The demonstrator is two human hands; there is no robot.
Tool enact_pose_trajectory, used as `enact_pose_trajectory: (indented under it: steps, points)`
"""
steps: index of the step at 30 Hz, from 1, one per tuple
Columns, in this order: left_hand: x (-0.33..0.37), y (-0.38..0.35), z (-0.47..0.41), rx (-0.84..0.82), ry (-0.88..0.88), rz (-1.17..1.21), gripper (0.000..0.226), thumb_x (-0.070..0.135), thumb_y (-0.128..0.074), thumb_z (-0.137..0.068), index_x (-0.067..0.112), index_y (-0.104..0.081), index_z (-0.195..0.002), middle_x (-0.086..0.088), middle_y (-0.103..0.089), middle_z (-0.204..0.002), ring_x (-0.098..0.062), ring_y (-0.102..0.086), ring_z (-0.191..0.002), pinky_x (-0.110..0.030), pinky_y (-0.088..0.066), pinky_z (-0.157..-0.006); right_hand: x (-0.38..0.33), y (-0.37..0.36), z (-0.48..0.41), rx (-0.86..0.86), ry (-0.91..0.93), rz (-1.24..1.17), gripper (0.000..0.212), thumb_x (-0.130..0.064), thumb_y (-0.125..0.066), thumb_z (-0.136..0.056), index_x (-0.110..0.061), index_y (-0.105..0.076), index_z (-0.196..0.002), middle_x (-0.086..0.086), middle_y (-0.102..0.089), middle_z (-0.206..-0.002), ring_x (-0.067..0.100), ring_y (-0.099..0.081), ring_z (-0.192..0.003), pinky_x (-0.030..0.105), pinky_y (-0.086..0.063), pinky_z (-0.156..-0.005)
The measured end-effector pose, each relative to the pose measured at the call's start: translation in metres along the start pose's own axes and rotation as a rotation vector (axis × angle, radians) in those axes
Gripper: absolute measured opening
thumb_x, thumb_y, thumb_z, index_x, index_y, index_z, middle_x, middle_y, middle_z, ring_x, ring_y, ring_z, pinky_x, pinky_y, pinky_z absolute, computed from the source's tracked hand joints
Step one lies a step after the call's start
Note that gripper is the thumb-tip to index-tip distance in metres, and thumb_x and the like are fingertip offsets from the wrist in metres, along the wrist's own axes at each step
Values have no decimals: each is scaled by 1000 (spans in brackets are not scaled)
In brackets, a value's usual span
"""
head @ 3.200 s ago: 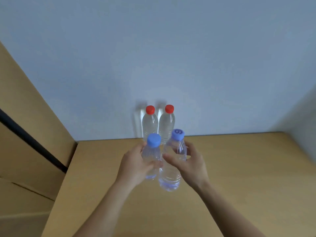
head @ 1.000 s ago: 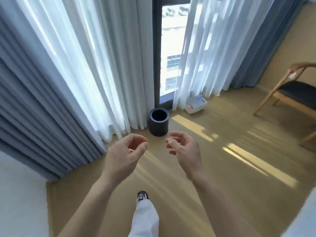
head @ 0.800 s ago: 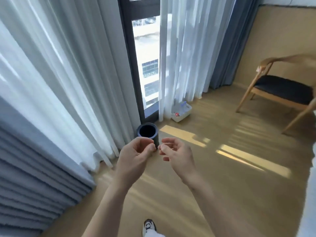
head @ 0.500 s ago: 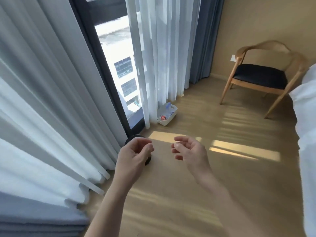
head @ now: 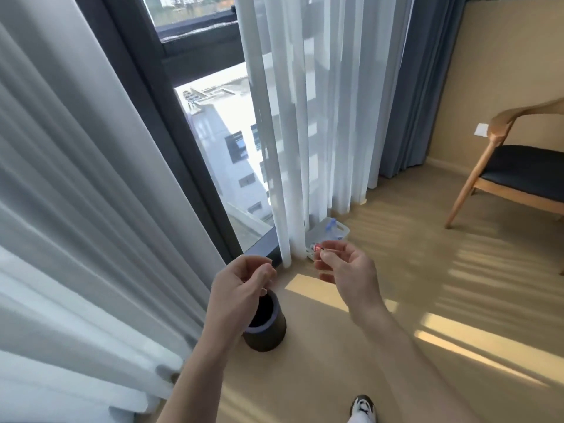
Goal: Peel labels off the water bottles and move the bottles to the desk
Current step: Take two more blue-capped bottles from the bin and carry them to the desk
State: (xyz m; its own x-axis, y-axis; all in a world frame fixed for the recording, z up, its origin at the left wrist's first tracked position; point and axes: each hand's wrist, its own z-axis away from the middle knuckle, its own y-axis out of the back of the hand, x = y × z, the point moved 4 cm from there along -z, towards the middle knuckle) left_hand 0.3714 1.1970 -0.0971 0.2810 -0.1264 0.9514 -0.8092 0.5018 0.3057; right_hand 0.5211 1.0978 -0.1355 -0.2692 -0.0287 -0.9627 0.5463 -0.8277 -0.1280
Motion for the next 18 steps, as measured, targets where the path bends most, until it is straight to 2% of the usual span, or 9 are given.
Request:
enact_pose_trajectory:
  steps: [5,10,12,15,18]
  points:
    - [42,-79,-50,-33,20,42,11,13,-60,-88,19,-68,-83,-2,-72,-76,-7,-62,-63,-19,-52,-62,-41,42,-69,-66,1,-13,10,-7,-58,-89,-14,-62,-94,7,-69,-83,14,-63,-69,19,-53,-59]
    - [54,-161,-91,-147,61,16,11,12,-60,-88,18,-68,-84,3,-71,-72,-1,-61,-59,-18,-52,-62,-54,128,-114,100,24,-43,13,-5,-56,-89,-16,-63,-89,3,-69,-76,5,-64,-59,23,-54,-60]
    - [61,-195,-105,-206,67,16,13,10,-60,-87,18,-68,-81,2,-70,-70,-4,-60,-58,-23,-52,-63,-55,160,-127,180,21,-45,14,-4,-55,-88,-15,-63,-90,3,-68,-78,8,-63,-62,27,-53,-62]
    - [73,-237,-123,-301,61,2,14,8,-61,-86,17,-69,-78,2,-70,-66,-10,-61,-60,-28,-50,-64,-59,199,-137,283,12,-58,17,-4,-55,-88,-19,-62,-86,5,-68,-82,14,-61,-67,23,-52,-58]
    - [85,-269,-141,-345,38,23,17,7,-61,-84,18,-70,-74,0,-70,-67,-15,-61,-62,-28,-49,-62,-66,223,-147,329,6,-82,13,-3,-54,-89,-13,-61,-93,1,-66,-76,10,-59,-64,18,-49,-54]
